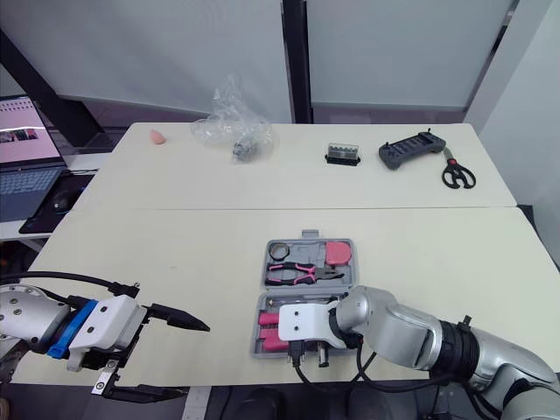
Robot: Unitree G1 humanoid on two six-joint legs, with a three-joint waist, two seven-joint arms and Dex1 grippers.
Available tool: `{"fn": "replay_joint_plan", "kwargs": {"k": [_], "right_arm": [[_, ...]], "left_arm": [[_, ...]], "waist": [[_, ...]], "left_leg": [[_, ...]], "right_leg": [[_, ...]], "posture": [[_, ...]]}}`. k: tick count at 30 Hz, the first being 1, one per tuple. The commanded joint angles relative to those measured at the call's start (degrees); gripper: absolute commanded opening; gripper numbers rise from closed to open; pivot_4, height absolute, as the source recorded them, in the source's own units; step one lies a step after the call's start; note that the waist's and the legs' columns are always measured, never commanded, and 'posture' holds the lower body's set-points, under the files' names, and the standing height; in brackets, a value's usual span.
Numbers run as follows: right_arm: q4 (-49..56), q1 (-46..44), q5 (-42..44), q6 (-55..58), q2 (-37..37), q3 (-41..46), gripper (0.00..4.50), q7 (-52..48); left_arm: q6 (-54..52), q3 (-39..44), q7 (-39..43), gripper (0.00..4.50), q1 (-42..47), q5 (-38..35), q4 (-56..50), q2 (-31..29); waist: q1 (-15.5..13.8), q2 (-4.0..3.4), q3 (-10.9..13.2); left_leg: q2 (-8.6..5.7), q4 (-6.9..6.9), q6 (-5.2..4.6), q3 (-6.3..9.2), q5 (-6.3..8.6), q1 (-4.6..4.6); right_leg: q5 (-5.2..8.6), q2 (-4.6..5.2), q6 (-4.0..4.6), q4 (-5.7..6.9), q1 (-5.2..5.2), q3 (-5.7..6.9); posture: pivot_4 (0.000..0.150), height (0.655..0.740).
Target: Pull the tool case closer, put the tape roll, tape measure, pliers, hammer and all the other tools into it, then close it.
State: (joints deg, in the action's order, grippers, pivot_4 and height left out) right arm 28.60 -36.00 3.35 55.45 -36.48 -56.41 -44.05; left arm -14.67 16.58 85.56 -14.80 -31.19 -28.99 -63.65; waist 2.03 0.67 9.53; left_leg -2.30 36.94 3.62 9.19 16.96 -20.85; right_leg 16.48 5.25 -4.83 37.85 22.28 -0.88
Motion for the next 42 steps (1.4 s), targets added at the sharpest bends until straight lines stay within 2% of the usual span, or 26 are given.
{"fn": "replay_joint_plan", "kwargs": {"k": [1, 15, 24, 35, 42], "right_arm": [[-3.61, 2.51, -3.06, -5.41, 0.69, -0.77, 0.71, 0.31], [-6.03, 8.21, -7.44, -15.91, -1.24, 5.49, 0.71, -5.41], [-9.20, 10.59, -7.20, -20.93, 0.60, 9.96, 0.71, -7.60], [-21.46, 15.68, -10.18, -35.17, 2.95, 11.99, 0.71, -7.24], [-27.00, 16.56, -10.43, -41.33, 5.08, 14.11, 0.71, -8.09]], "left_arm": [[0.32, 2.49, 0.08, 4.50, -1.59, -0.57, -2.70, 0.00], [0.16, 2.48, -1.28, 4.50, -1.09, -0.31, -2.51, 0.20], [0.01, 2.67, -1.83, 4.50, -0.81, -0.27, -1.86, 0.13], [0.40, 3.42, -1.88, 4.50, -2.31, -0.17, -2.10, 0.32], [0.87, 3.91, -1.70, 4.50, -3.13, -0.03, -1.96, 0.45]], "waist": [[0.40, 0.06, -0.04], [1.04, 0.08, -0.07], [0.82, 0.08, -0.06], [1.07, 0.21, -0.16], [1.35, 0.31, -0.22]], "left_leg": [[0.04, 0.00, 0.00, 0.00, 0.00, 0.02], [0.16, -0.02, 0.00, 0.02, 0.00, 0.09], [0.14, -0.01, 0.00, 0.01, 0.00, 0.07], [0.20, -0.05, -0.01, 0.00, 0.00, 0.19], [0.76, -0.09, -0.01, -0.09, 0.01, 0.50]], "right_leg": [[-0.02, -0.05, 0.03, 0.01, 0.00, -0.02], [0.03, -0.22, 0.24, 0.12, -0.02, 0.00], [0.03, -0.20, 0.24, 0.11, -0.03, 0.00], [0.04, -0.24, 0.27, 0.13, -0.09, 0.00], [-0.08, -0.78, 0.62, 0.13, -0.27, -0.03]], "posture": [[0.150, 0.7400], [0.150, 0.7400], [0.150, 0.7400], [0.150, 0.7400], [0.150, 0.7400]]}}
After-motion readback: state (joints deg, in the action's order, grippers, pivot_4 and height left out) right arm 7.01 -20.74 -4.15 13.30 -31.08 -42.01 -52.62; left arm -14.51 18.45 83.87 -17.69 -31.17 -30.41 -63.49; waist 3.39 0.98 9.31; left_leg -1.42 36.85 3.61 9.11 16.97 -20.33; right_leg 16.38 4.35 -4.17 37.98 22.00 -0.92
